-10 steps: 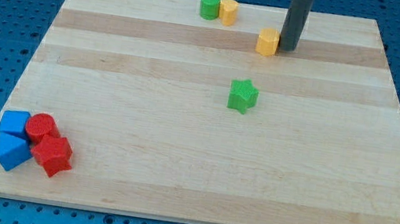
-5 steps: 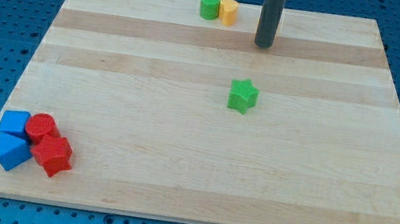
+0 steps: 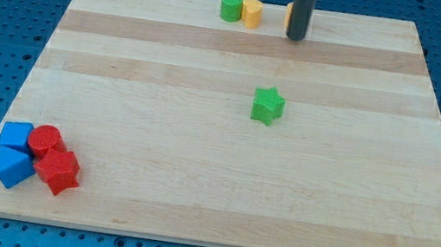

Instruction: Place the yellow hexagon to the right of yellow heart

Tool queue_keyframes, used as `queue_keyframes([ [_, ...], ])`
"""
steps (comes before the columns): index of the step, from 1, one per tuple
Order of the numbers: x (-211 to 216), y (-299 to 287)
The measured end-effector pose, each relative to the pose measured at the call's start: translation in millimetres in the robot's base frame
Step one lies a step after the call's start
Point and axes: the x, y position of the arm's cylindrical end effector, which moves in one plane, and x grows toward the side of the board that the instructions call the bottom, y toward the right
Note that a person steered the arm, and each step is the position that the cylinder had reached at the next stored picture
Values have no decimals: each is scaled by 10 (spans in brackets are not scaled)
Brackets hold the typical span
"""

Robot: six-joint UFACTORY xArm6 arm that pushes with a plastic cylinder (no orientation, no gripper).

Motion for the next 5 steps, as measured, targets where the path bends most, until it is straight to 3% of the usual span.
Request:
queue_keyframes([
  [1, -25, 572],
  [2, -406, 1017],
  [3, -710, 1097],
  [5, -761, 662],
])
